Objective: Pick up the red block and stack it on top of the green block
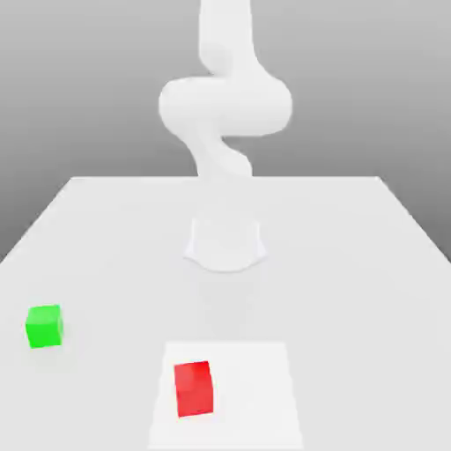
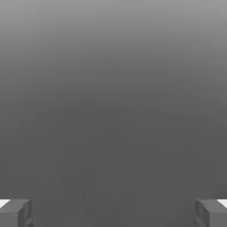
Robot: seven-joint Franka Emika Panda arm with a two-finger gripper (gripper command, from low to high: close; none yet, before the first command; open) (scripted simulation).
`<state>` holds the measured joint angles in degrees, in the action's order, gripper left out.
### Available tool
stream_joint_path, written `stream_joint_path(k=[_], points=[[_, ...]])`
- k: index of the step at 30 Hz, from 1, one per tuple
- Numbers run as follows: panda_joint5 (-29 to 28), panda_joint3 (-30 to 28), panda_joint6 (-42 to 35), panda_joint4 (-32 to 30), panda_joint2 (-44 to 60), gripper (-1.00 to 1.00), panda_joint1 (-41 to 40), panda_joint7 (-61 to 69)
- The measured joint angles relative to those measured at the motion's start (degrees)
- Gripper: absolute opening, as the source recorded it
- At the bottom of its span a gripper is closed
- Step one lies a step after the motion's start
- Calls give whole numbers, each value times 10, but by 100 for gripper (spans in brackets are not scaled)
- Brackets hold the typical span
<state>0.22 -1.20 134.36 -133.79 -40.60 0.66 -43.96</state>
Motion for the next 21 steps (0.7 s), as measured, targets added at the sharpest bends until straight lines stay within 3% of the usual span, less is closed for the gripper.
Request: stream_joint_path(k=[21], points=[[19,-61,217,-169,439,0,11,158]])
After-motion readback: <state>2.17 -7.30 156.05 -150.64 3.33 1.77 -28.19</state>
